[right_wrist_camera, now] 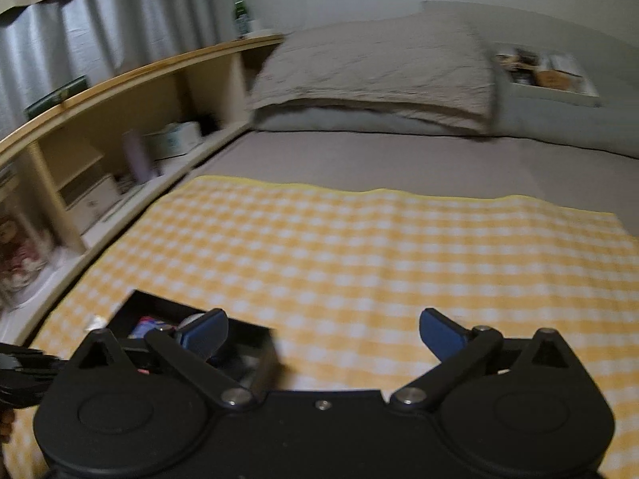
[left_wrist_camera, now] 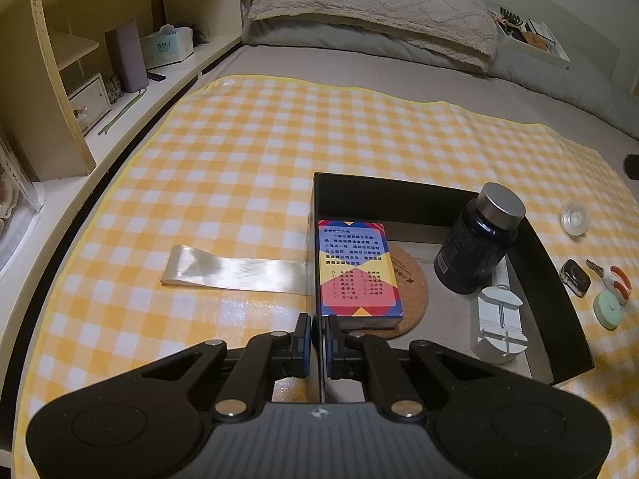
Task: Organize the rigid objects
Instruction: 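Open the right gripper and withdraw from the bottle, then move the right tool to the mint-green tape measure and grasp it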
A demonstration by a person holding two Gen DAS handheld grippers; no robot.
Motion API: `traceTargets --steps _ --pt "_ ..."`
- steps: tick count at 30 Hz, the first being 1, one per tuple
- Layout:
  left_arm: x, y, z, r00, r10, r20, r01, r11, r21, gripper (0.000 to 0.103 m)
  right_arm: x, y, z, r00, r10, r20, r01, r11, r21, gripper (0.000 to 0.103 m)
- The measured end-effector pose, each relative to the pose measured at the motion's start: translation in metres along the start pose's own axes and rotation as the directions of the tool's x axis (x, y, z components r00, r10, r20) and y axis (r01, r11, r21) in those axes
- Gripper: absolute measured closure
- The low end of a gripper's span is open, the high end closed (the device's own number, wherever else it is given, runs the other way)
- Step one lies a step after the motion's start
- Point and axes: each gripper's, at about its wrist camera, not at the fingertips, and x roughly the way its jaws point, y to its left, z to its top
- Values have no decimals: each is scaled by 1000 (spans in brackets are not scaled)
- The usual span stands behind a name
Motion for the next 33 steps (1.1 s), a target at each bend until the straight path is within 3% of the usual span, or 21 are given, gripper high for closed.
traceTargets --steps 5,10,16,19,26,29,33 --pt "-1 -1 0 1000 6 2 -6 1000 6 96 -13 -34 -12 995 -99 9 99 995 22 0" --pt "0 -2 0 1000 12 3 -12 1000 10 96 -22 -57 -34 989 -146 -27 146 989 6 0" --pt "-1 -4 0 1000 21 5 -21 1000 14 96 -31 -64 -74 993 -104 -65 101 994 -40 0" --pt "-1 -5 -2 1000 26 9 -26 1000 16 96 -28 -59 -96 989 -73 -129 64 995 -77 0" --pt "-2 -6 -3 999 33 7 -34 999 15 96 -10 -44 -143 952 16 -306 -65 987 -150 0" --pt "-3 -6 -3 999 34 6 -34 999 14 96 -1 -44 -152 934 5 -356 -58 988 -141 0" --pt "-2 -6 -3 999 36 4 -36 999 12 96 2 -43 -156 946 -21 -324 -36 985 -170 0"
